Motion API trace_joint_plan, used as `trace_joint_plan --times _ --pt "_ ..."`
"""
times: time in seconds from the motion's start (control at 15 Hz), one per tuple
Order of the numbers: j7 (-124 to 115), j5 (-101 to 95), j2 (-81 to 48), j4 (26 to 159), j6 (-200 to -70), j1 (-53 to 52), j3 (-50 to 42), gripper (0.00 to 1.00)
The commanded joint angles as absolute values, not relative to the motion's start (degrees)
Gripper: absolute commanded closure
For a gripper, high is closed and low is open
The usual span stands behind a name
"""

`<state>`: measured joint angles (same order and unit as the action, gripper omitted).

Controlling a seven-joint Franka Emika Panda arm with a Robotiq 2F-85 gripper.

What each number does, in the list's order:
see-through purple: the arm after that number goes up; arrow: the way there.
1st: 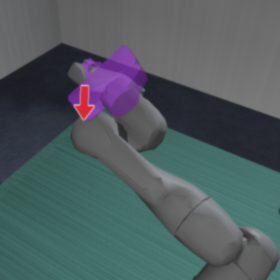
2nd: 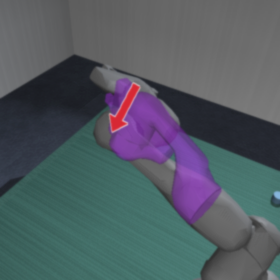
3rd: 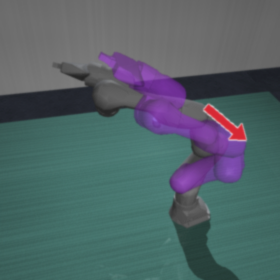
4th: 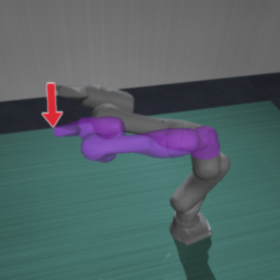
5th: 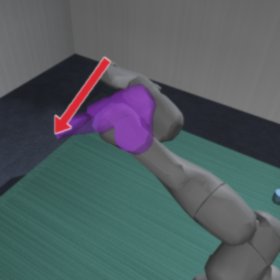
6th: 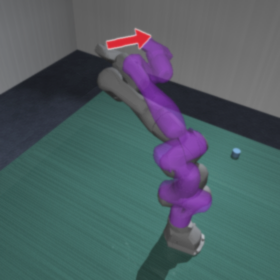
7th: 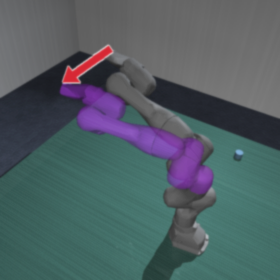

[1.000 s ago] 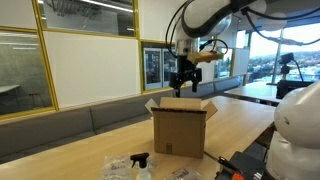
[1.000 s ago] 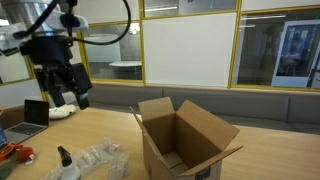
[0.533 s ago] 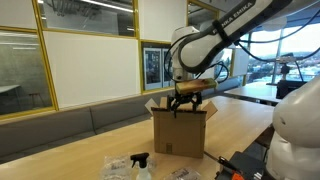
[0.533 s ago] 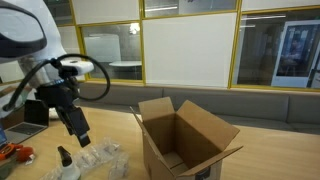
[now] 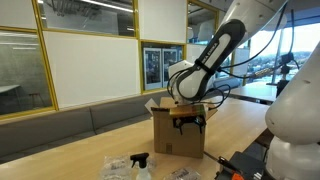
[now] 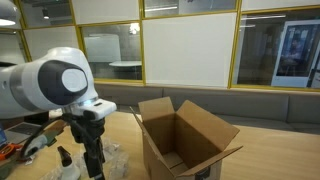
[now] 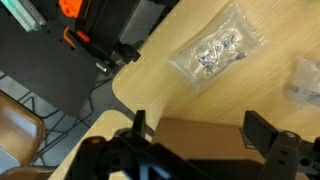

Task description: Remove all the plastic bags and the spray bottle from the table and put them in the box

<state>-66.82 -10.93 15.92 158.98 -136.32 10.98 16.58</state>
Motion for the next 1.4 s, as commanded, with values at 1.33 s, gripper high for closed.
trace_joint_plan --times 1.33 --pt "-80.16 9.13 -42.10 148.54 -192.56 5.88 7.98 0.00"
